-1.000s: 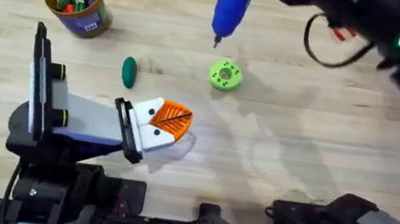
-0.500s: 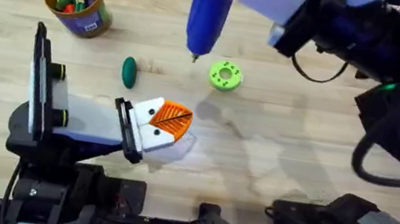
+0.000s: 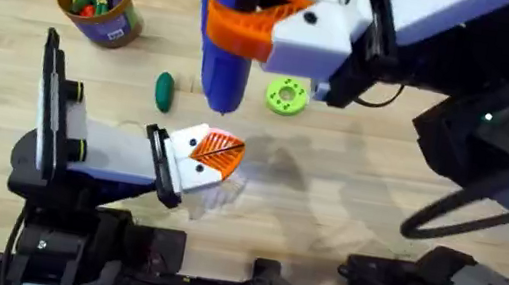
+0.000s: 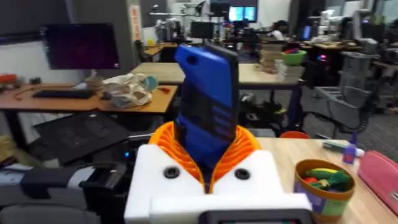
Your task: Pick up the gripper from the table and insert it into the empty holder that is missing its gripper. Then pick up a screw, insert it into the mounting hole, and use the screwdriver to tighten it. Finally, clean up the table by picking up the vegetable and placing it into the bucket.
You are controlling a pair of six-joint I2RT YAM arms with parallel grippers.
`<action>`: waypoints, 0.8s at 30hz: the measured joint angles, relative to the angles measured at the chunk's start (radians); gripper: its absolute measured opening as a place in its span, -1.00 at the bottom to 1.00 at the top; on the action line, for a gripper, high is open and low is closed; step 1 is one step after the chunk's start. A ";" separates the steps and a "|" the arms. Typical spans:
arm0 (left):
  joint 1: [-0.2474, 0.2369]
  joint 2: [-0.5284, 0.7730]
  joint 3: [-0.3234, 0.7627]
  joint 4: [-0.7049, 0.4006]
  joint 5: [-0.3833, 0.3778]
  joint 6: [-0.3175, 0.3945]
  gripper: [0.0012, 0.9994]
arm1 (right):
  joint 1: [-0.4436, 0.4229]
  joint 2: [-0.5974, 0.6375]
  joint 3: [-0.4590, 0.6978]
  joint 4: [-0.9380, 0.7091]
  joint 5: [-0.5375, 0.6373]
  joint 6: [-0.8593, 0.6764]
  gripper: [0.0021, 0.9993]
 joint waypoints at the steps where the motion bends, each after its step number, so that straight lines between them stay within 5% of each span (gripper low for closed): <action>1: 0.000 0.000 0.000 0.000 0.000 0.000 -0.98 | 0.000 0.000 0.000 0.002 -0.015 -0.001 -0.95; 24: 0.000 0.000 0.000 0.000 0.000 0.000 -0.98 | 0.122 0.097 0.018 0.048 -0.094 -0.128 -0.95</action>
